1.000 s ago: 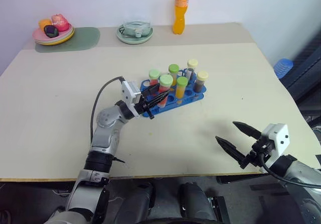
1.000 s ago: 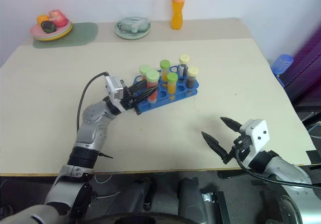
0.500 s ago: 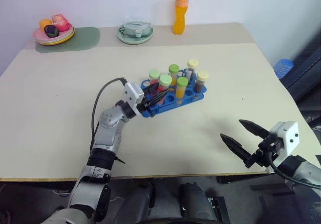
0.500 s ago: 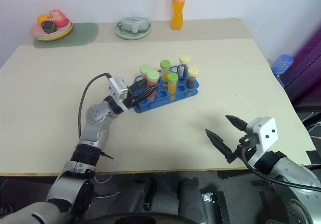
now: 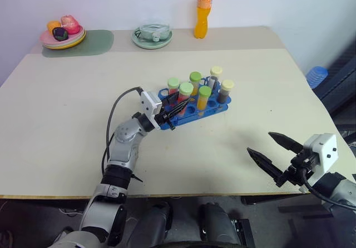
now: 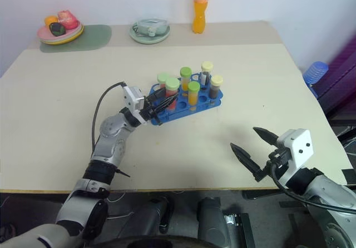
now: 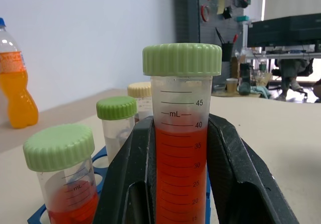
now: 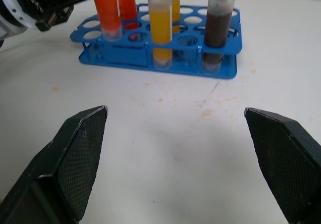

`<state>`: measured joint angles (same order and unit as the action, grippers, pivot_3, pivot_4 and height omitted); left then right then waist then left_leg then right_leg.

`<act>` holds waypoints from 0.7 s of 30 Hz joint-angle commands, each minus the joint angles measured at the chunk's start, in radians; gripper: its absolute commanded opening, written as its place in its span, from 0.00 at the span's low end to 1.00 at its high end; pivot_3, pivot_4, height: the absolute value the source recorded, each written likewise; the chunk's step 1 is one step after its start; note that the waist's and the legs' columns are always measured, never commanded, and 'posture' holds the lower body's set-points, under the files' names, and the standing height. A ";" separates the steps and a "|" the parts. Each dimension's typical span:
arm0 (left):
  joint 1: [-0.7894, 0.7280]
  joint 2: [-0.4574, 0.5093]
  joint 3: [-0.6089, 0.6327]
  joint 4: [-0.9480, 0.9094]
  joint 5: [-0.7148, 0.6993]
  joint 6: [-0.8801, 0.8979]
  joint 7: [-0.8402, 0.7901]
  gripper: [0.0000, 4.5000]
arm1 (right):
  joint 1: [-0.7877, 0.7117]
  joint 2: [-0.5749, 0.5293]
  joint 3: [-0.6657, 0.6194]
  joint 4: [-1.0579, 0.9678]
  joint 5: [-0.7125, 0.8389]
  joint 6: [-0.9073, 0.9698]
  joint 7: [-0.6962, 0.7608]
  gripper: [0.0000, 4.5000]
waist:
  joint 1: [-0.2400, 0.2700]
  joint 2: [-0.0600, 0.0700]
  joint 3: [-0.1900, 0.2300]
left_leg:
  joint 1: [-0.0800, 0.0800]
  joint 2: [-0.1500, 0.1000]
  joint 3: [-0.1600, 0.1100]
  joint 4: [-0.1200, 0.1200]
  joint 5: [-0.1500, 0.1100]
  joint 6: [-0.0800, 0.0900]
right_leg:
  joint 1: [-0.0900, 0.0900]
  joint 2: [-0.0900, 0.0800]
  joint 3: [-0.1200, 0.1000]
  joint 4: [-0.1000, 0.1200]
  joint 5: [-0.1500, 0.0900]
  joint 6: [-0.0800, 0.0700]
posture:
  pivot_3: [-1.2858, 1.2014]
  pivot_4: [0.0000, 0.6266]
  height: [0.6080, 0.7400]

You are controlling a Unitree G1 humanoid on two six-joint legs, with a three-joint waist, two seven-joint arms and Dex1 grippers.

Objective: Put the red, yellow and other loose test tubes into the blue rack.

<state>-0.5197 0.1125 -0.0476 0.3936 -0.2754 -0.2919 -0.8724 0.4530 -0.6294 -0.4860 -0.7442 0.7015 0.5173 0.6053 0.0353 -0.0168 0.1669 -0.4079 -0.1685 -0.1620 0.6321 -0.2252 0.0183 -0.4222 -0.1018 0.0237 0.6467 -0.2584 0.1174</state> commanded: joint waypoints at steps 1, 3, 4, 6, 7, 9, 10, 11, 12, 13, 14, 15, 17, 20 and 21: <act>-0.005 -0.012 -0.013 0.034 0.005 -0.006 -0.003 0.17 | 0.004 0.002 -0.030 -0.044 0.012 -0.015 -0.007 1.00 | 0.005 0.000 0.000 | 0.000 0.000 0.000 0.000 0.000 0.000 | 0.000 0.000 0.000 0.000 0.000 0.000 | 0.52 0.24 1.00; -0.006 -0.016 -0.010 0.047 0.005 -0.012 -0.003 0.17 | 0.005 0.003 -0.029 -0.048 0.012 -0.015 -0.012 1.00 | 0.006 0.000 0.000 | 0.000 0.000 0.000 0.000 0.000 0.000 | 0.000 0.000 0.000 0.000 0.000 0.000 | 0.52 0.24 1.00; -0.007 -0.018 -0.009 0.054 0.002 -0.017 -0.008 0.17 | 0.005 0.004 -0.029 -0.050 0.013 -0.014 -0.015 1.00 | 0.006 0.000 0.000 | 0.000 0.000 0.000 0.000 0.000 0.000 | 0.000 0.000 0.000 0.000 0.000 0.000 | 0.52 0.24 1.00; -0.010 -0.026 -0.010 0.074 -0.011 -0.032 -0.034 0.17 | 0.004 0.005 -0.027 -0.052 0.015 -0.013 -0.020 1.00 | 0.006 0.000 0.000 | 0.000 0.000 0.000 0.000 0.000 0.000 | 0.000 0.000 0.000 0.000 0.000 0.000 | 0.52 0.24 1.00; -0.013 -0.032 -0.010 0.089 -0.011 -0.042 -0.036 0.17 | 0.003 0.004 -0.025 -0.055 0.014 -0.011 -0.024 1.00 | 0.006 0.000 -0.001 | 0.000 0.000 0.000 0.000 0.000 0.000 | 0.000 0.000 0.000 0.000 0.000 0.000 | 0.52 0.24 1.00; -0.022 -0.049 -0.005 0.104 -0.027 -0.046 -0.041 0.17 | -0.003 0.003 -0.019 -0.064 0.018 -0.004 -0.036 1.00 | 0.007 0.001 -0.001 | 0.000 0.000 0.000 0.000 0.000 0.000 | 0.001 0.000 0.000 0.000 0.000 0.000 | 0.52 0.24 1.00; -0.025 -0.056 -0.002 0.107 -0.039 -0.039 -0.046 0.17 | -0.008 0.001 -0.018 -0.069 0.022 0.002 -0.044 1.00 | 0.007 0.001 -0.001 | 0.000 0.000 0.000 0.000 0.000 0.000 | 0.001 0.000 0.000 0.000 0.000 0.000 | 0.52 0.24 1.00; -0.027 -0.059 -0.001 0.107 -0.047 -0.033 -0.057 0.17 | -0.013 -0.002 -0.016 -0.075 0.027 0.007 -0.051 1.00 | 0.007 0.001 -0.001 | 0.000 0.000 0.000 0.000 0.000 0.000 | 0.001 0.000 0.000 0.000 0.000 0.000 | 0.52 0.24 1.00; -0.028 -0.063 0.001 0.108 -0.056 -0.034 -0.068 0.17 | -0.017 -0.005 -0.016 -0.079 0.031 0.012 -0.057 1.00 | 0.007 0.001 -0.001 | 0.000 0.000 0.000 0.000 0.000 0.000 | 0.001 0.000 0.000 -0.001 0.000 0.000 | 0.52 0.24 1.00; -0.029 -0.066 0.004 0.110 -0.061 -0.029 -0.073 0.17 | -0.020 -0.008 -0.017 -0.084 0.036 0.018 -0.062 1.00 | 0.007 0.000 -0.001 | 0.000 0.000 0.000 0.000 0.000 0.000 | 0.001 0.000 0.000 -0.001 0.000 0.000 | 0.52 0.24 1.00; -0.029 -0.067 0.006 0.112 -0.061 -0.027 -0.074 0.17 | -0.023 -0.010 -0.019 -0.088 0.041 0.023 -0.066 1.00 | 0.008 0.000 -0.001 | 0.000 0.000 0.000 0.000 0.000 0.001 | 0.001 0.000 0.000 -0.001 0.000 0.000 | 0.52 0.24 1.00; -0.029 -0.069 0.007 0.115 -0.059 -0.032 -0.075 0.17 | -0.025 -0.013 -0.023 -0.089 0.045 0.028 -0.068 1.00 | 0.008 0.000 -0.001 | 0.000 0.000 0.000 0.000 0.000 0.001 | 0.001 0.000 0.000 -0.001 0.000 0.000 | 0.52 0.24 1.00; -0.029 -0.071 0.008 0.119 -0.055 -0.034 -0.079 0.17 | -0.028 -0.017 -0.031 -0.089 0.052 0.033 -0.070 1.00 | 0.008 0.000 -0.001 | 0.000 0.000 0.000 0.000 0.000 0.001 | 0.001 0.000 0.000 -0.001 0.000 0.000 | 0.52 0.24 1.00; -0.031 -0.076 0.009 0.117 -0.059 -0.029 -0.085 0.17 | -0.031 -0.021 -0.032 -0.083 0.055 0.035 -0.070 1.00 | 0.008 0.000 -0.001 | 0.000 0.000 0.000 0.000 0.000 0.001 | 0.001 0.000 0.000 -0.001 0.000 0.000 | 0.52 0.24 1.00; -0.035 -0.077 0.009 0.121 -0.058 -0.028 -0.085 0.17 | -0.034 -0.022 -0.030 -0.080 0.054 0.034 -0.068 1.00 | 0.008 0.000 -0.001 | 0.000 0.000 0.000 0.000 0.000 0.001 | 0.001 0.000 0.000 -0.001 0.000 0.000 | 0.52 0.24 1.00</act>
<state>-0.5464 0.0550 -0.0230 0.5276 -0.3269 -0.3192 -0.9410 0.4265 -0.6409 -0.4877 -0.7925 0.7408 0.5592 0.5366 0.0433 -0.0164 0.1661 -0.4080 -0.1685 -0.1622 0.6325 -0.2256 0.0190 -0.4212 -0.1019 0.0234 0.6460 -0.2583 0.1177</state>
